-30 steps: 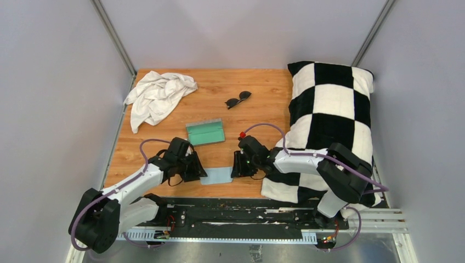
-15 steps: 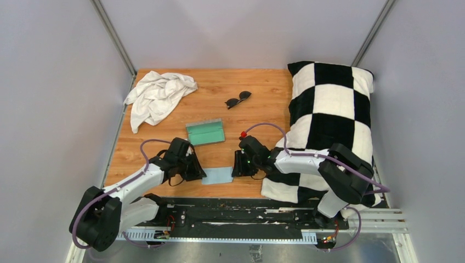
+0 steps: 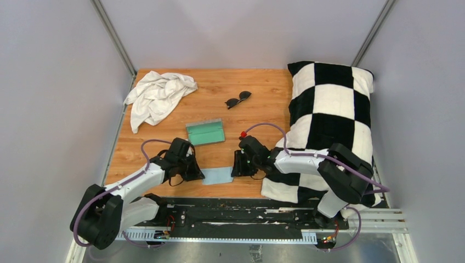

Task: Organize the sunglasses
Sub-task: Pick up the glasses cleaning cloth from the center of the board.

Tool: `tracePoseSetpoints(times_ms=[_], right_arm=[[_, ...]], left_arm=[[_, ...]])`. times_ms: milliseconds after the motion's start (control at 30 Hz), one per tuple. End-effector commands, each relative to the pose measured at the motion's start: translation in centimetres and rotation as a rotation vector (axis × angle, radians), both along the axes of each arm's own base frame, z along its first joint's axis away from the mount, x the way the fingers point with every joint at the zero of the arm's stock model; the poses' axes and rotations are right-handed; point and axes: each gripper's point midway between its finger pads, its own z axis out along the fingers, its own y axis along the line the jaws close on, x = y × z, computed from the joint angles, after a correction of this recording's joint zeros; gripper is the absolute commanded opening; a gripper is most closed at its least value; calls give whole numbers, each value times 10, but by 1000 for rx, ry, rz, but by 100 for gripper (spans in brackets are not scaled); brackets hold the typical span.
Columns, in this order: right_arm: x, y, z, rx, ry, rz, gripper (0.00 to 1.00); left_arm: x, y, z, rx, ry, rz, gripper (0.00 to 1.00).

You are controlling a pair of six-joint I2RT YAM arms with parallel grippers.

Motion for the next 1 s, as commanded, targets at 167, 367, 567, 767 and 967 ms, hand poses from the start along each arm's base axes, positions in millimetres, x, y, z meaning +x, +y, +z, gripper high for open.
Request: tracePoseSetpoints(times_ms=[167, 367, 567, 767, 967], right_arm=[[-3, -10, -27, -115, 76, -48, 35], [-5, -9, -35, -142, 111, -61, 34], [-7, -9, -40, -150, 134, -64, 29], [-5, -10, -34, -142, 113, -69, 25], [-1, -28, -24, -161, 56, -127, 30]], left_arm=[[-9, 1, -8, -1, 22, -18, 0], [-11, 2, -8, -1, 21, -16, 0], [-13, 3, -10, -1, 26, -12, 0], [-14, 4, -11, 6, 25, -8, 0], [-11, 6, -7, 15, 9, 5, 0]])
